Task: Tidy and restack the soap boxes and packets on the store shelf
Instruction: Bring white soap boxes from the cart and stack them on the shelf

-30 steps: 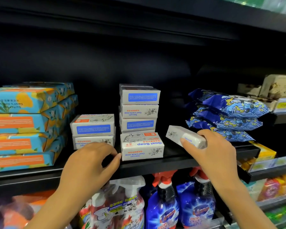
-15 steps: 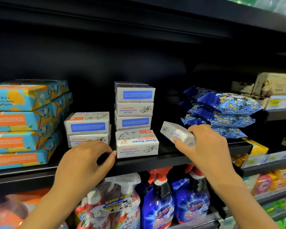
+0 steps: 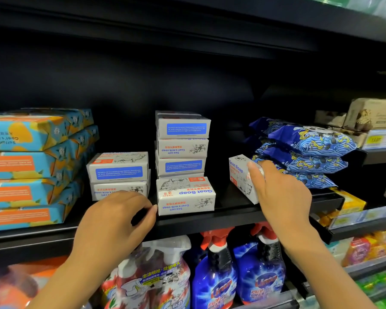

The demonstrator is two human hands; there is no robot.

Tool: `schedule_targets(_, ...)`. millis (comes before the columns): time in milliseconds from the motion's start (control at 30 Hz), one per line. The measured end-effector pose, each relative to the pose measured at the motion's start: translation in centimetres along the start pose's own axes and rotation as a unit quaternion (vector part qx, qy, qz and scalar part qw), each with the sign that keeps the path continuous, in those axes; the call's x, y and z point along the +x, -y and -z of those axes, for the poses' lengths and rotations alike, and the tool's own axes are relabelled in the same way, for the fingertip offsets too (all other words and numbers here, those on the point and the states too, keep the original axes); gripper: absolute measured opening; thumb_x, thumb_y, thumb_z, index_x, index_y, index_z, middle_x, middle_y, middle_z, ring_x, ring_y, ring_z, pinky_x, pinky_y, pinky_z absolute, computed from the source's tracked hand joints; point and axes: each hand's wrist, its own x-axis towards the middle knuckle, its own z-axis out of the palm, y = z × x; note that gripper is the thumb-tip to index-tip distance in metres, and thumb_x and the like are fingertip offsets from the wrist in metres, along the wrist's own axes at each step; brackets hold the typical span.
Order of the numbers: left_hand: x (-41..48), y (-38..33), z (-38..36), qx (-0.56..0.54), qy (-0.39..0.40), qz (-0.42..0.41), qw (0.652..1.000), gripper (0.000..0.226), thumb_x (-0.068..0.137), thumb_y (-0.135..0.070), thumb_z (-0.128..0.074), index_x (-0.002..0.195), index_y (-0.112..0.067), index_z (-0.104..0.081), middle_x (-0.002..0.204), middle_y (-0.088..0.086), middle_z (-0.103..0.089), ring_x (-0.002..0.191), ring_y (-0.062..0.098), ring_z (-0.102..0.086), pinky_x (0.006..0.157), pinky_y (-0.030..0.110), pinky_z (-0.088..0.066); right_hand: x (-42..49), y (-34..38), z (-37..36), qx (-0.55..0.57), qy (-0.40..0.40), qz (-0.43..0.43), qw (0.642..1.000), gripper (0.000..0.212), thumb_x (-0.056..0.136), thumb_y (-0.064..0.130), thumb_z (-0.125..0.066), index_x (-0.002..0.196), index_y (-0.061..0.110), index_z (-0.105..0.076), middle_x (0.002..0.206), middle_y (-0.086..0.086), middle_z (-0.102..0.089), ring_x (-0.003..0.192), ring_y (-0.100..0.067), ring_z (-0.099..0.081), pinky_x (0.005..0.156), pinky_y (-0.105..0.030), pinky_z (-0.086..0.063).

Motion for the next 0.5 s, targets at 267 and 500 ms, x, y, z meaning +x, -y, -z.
schedule_targets(267,0.1,0.0,-0.1,0.0,-0.006,-0.007,1.0,0.038,0.083,-0.043,-0.042,0.072,-0.02,-0.07,0.067,-0.01,-0.064,0.058,0.015,-0.06,0.04,0.028,-0.046,-0.4,-0.8,1.1,0.051,0.033,0.042,0.997,0.056,0.08,0.059,-0.05,0.105,0.009,-0.06,0.071,-0.009,-0.063,0.06,-0.029,-0.057,0.046,-0.028,-0.032)
schedule_targets(500,0.0,0.0,-0.2,0.005,-0.011,-0.01,1.0,0.038,0.082,-0.043,-0.042,0.072,-0.019,-0.07,0.068,-0.01,-0.065,0.059,0.015,-0.062,0.041,0.028,-0.047,-0.5,-0.3,0.6,0.307,0.047,-0.059,0.949,0.023,0.082,0.034,-0.063,0.082,0.012,-0.058,0.071,0.005,-0.061,0.063,-0.012,-0.054,0.054,-0.023,-0.039)
